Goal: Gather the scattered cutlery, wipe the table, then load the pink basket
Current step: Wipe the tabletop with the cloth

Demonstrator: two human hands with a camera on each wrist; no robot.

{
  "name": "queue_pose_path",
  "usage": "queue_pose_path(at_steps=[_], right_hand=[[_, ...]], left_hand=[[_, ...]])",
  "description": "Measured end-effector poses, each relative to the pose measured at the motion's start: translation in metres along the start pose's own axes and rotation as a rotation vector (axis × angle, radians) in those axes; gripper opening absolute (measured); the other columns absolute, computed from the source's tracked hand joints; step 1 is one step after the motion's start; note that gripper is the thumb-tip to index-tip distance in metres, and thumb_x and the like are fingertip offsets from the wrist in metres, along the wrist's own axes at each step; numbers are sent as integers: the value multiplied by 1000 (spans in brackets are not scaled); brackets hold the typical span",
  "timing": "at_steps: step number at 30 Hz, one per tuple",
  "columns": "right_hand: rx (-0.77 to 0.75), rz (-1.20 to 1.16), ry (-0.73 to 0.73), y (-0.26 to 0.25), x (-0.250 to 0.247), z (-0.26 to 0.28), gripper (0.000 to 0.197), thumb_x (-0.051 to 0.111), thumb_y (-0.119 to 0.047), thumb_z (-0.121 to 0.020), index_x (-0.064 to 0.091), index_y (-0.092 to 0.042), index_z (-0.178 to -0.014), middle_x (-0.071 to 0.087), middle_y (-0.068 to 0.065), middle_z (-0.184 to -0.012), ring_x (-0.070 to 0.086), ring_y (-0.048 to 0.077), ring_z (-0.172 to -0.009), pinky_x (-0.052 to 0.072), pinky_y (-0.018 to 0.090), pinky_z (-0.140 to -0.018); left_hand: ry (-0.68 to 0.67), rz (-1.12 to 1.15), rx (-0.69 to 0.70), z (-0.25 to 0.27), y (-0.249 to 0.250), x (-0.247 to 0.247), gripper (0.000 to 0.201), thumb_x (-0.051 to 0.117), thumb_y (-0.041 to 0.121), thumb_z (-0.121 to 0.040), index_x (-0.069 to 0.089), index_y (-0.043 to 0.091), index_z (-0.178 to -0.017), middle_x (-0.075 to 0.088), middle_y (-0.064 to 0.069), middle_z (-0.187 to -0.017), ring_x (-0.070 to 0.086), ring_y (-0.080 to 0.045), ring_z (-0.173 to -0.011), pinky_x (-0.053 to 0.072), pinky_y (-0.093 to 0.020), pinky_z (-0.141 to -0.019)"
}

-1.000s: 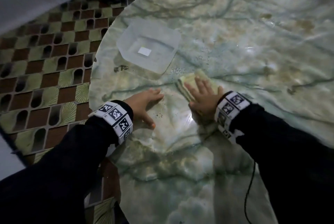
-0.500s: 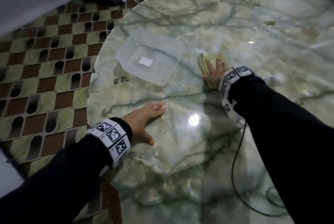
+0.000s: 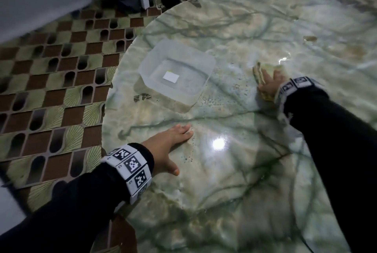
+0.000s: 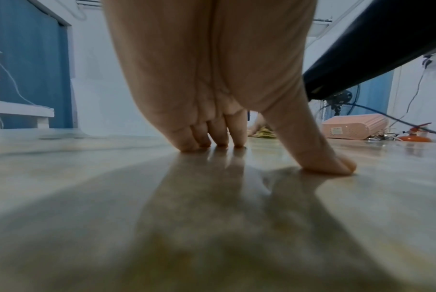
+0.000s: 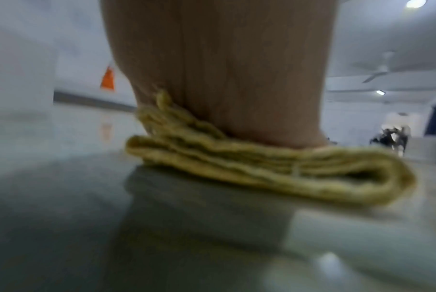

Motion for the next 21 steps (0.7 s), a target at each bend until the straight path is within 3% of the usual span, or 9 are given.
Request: queue_pose_path(at_steps=[3, 5, 8, 10, 13, 15, 18, 21], right_hand=[[-114, 11, -35, -62, 6, 9, 64, 36, -37, -99, -2, -26, -150, -14, 14, -156, -8, 35, -144, 4, 44, -115], [-216, 47, -104, -82, 22, 36, 62, 34, -35, -100, -5, -32, -149, -20, 6, -156, -14, 29, -144, 1, 47, -114], [-274, 109, -213, -55, 47, 79, 61, 32, -35, -100, -8, -40, -146, -26, -5, -154, -18, 20, -143, -1, 56, -112], [-221, 113, -260, -21, 47, 79, 62, 33, -34, -100, -8, -37, -147, -25, -4, -154, -17, 20, -144, 0, 54, -113], [-29, 13, -167, 12, 18, 46, 65, 37, -29, -100, -5, -26, -149, -19, 10, -156, -12, 29, -144, 2, 42, -116], [60, -87, -64, 7, 3, 22, 65, 41, -27, -99, 1, -24, -150, -14, 15, -156, -10, 32, -144, 2, 38, -116], [23, -99, 2, -32, 5, 11, 64, 40, -33, -99, 2, -26, -150, -14, 15, -156, -10, 35, -143, 2, 41, -115], [-108, -54, -59, -69, 34, 57, 63, 36, -34, -99, -3, -33, -148, -19, 5, -156, -12, 28, -144, 2, 45, -115]], left_hand=[[-2, -14, 11, 1, 1, 0, 110, 83, 23, -65, 11, 28, -148, -2, 15, -155, -4, -2, -142, 0, -17, -112], [-9, -27, 17, 2, 1, 0, 110, 82, 24, -66, 10, 28, -148, -3, 15, -155, -5, -3, -142, 0, -17, -111], [-29, -47, 28, 0, 0, 0, 111, 82, 26, -66, 7, 28, -148, -4, 13, -156, -7, -4, -143, 0, -19, -112], [-39, -58, 36, -2, -2, 1, 111, 82, 27, -67, 6, 28, -148, -6, 12, -156, -8, -5, -143, 0, -20, -113], [-38, -63, 44, -2, -1, 2, 110, 81, 27, -67, 6, 28, -148, -6, 12, -156, -8, -5, -143, -1, -21, -115], [-37, -66, 49, -2, -1, 2, 110, 80, 28, -68, 6, 27, -148, -6, 12, -156, -8, -5, -143, -2, -19, -113], [-42, -64, 48, -1, -1, 1, 110, 81, 28, -67, 7, 28, -148, -5, 12, -156, -7, -5, -143, -1, -21, -114], [-63, -108, 44, 0, 2, 0, 109, 79, 29, -70, 5, 26, -149, -6, 11, -156, -7, -7, -143, 0, -23, -114]])
Point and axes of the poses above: each hand's wrist, its own z-axis away from the middle knuckle, its own x-axis out of the palm, y = z × x, the point moved 4 cm from there along -z, towards the middle knuckle
